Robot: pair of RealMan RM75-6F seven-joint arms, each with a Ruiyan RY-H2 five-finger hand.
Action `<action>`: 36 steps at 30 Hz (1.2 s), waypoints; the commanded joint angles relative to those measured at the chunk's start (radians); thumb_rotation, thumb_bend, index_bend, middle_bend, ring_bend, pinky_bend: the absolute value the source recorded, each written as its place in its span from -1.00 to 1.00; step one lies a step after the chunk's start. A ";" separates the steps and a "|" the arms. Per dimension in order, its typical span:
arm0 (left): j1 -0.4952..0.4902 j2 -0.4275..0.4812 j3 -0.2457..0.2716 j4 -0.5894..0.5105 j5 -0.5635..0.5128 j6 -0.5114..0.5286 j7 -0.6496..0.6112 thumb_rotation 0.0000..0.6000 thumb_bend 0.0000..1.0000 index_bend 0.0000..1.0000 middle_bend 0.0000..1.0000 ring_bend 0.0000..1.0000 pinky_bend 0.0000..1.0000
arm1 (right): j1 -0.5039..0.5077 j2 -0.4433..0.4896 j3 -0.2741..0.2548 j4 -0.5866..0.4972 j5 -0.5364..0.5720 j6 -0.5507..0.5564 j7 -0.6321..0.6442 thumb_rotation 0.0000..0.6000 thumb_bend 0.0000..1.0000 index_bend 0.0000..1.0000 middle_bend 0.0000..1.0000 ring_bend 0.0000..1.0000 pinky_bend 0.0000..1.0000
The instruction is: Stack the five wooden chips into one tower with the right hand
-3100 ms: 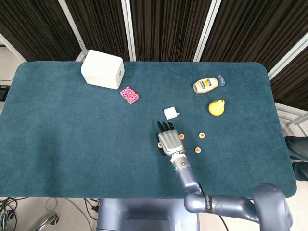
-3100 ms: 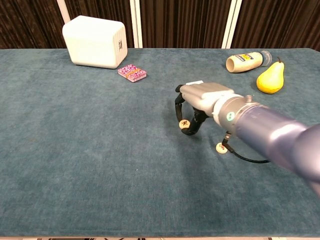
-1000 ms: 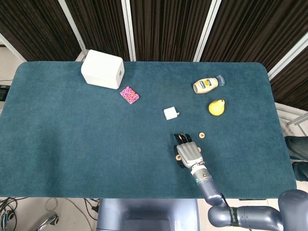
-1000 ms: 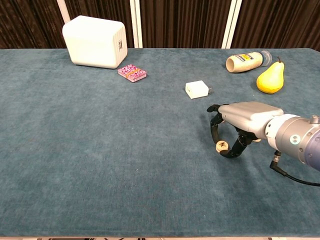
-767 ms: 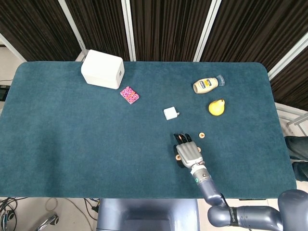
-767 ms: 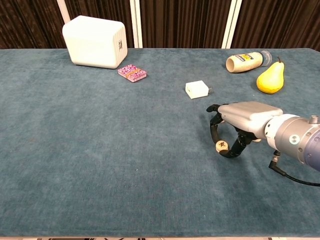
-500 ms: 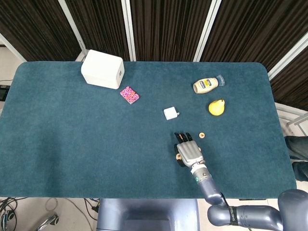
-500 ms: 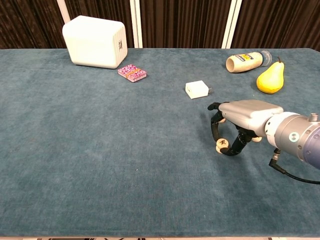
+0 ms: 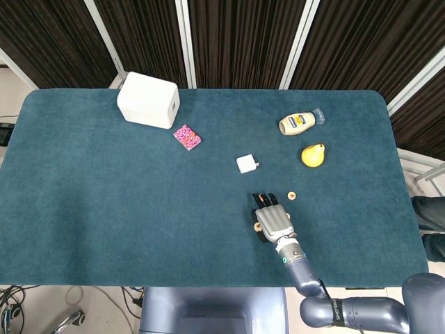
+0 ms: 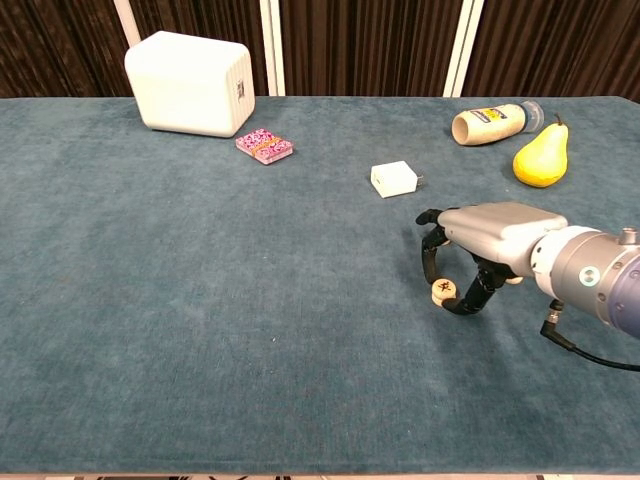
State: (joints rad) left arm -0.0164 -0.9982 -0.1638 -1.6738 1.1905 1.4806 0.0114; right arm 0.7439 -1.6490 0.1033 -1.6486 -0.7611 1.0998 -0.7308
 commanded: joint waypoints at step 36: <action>-0.001 -0.004 0.004 -0.007 0.002 0.001 0.018 1.00 -0.81 -1.00 -1.00 -1.00 -0.87 | -0.039 0.174 -0.007 0.007 -0.025 0.012 0.069 1.00 -0.21 -0.38 -1.00 -1.00 -1.00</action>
State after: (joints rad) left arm -0.0173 -1.0020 -0.1603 -1.6808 1.1922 1.4816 0.0295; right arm 0.7097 -1.4648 0.1007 -1.6568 -0.7805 1.1203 -0.6738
